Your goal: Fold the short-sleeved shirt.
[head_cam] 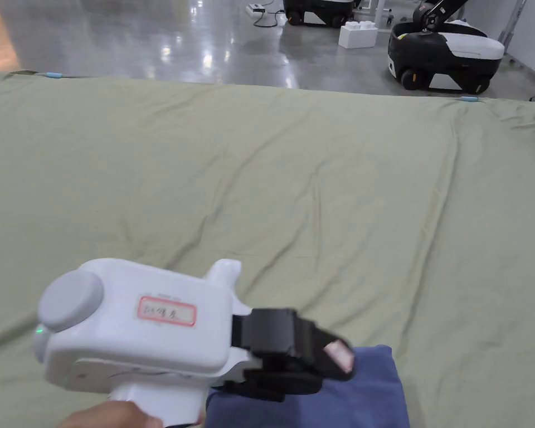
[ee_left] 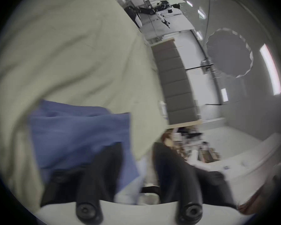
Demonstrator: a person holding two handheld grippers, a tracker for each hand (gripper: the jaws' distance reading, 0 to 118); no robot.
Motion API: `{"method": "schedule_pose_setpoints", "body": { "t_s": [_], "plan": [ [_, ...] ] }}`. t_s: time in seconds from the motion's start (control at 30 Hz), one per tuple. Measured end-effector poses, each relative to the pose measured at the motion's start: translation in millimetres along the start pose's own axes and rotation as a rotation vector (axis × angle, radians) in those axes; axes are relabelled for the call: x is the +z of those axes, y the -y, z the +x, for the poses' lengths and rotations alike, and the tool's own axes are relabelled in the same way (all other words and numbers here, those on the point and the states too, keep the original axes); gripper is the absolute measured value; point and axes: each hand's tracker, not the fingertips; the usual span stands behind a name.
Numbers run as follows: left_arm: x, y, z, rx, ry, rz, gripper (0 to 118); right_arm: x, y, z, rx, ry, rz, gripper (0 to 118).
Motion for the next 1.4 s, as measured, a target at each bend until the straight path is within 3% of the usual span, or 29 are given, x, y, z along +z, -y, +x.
{"method": "schedule_pose_setpoints", "body": {
  "t_s": [0.03, 0.17, 0.23, 0.3, 0.33, 0.37, 0.43, 0.57, 0.63, 0.77, 0.83, 0.9, 0.97, 1.03, 1.07, 1.1, 1.13, 1.17, 1.2, 1.23, 1.27, 1.3, 1.33, 1.37, 1.4],
  "plan": [
    [6, 5, -7, 0.008, -0.056, -0.014, 13, -2, 0, -1, 0.006, -0.005, -0.002, 3],
    [-24, 30, -49, 0.208, 0.113, -0.131, 6, -11, -2, -4, 0.015, -0.034, -0.023, 3],
    [-54, 38, -61, 0.204, -0.03, -0.165, 1, -14, -2, -6, 0.019, -0.036, -0.035, 3],
    [-76, 40, -72, 0.184, -0.059, -0.173, 0, -14, 0, -8, 0.028, -0.033, -0.039, 3],
    [-80, 37, -67, 0.139, 0.014, -0.187, 0, -13, 0, -8, 0.031, -0.036, -0.04, 3],
    [-78, 35, -58, 0.077, -0.068, -0.2, 0, -13, 1, -8, 0.028, -0.042, -0.041, 3],
    [-77, 37, -49, 0.0, -0.098, -0.2, 0, -13, 1, -7, 0.017, -0.051, -0.044, 3],
    [-65, 41, -57, 0.095, -0.004, -0.143, 0, -23, -2, -12, 0.02, -0.049, -0.051, 3],
    [-42, 43, -45, 0.071, 0.013, -0.091, 0, -28, -7, -26, 0.059, -0.073, -0.055, 3],
    [35, 51, -24, -0.031, 0.078, 0.118, 0, -53, -22, -74, 0.154, -0.249, -0.029, 3],
    [69, 54, -30, -0.024, 0.032, 0.183, 0, -78, -28, -102, 0.206, -0.358, -0.056, 3],
    [92, 58, -39, -0.036, -0.041, 0.244, 0, -109, -30, -124, 0.244, -0.401, -0.144, 3],
    [103, 61, -48, -0.031, -0.102, 0.26, 0, -139, -27, -137, 0.266, -0.378, -0.236, 3],
    [108, 64, -59, 0.014, -0.086, 0.259, 0, -166, -21, -141, 0.286, -0.265, -0.311, 3],
    [108, 65, -62, 0.04, -0.052, 0.256, 0, -184, -16, -140, 0.337, -0.17, -0.35, 3],
    [107, 66, -67, 0.059, -0.023, 0.252, 0, -197, -11, -137, 0.346, -0.192, -0.34, 3],
    [105, 66, -70, 0.072, 0.0, 0.252, 0, -200, -11, -134, 0.287, -0.264, -0.315, 3],
    [103, 65, -73, 0.076, 0.003, 0.252, 0, -193, -16, -135, 0.237, -0.257, -0.319, 3],
    [100, 63, -77, 0.075, 0.016, 0.25, 0, -188, -19, -138, 0.247, -0.24, -0.329, 3],
    [96, 61, -81, 0.077, 0.055, 0.25, 2, -187, -16, -140, 0.279, -0.233, -0.322, 3],
    [91, 58, -86, 0.102, 0.095, 0.266, 13, -189, -14, -141, 0.306, -0.226, -0.313, 3],
    [86, 56, -92, 0.132, 0.103, 0.286, 33, -188, -14, -141, 0.303, -0.228, -0.312, 3],
    [80, 53, -97, 0.157, 0.1, 0.306, 66, -187, -17, -140, 0.292, -0.233, -0.316, 3],
    [72, 49, -101, 0.18, 0.088, 0.313, 88, -187, -17, -136, 0.274, -0.24, -0.322, 3],
    [64, 46, -105, 0.193, 0.07, 0.303, 90, -187, -17, -135, 0.258, -0.247, -0.324, 3]
  ]
}}
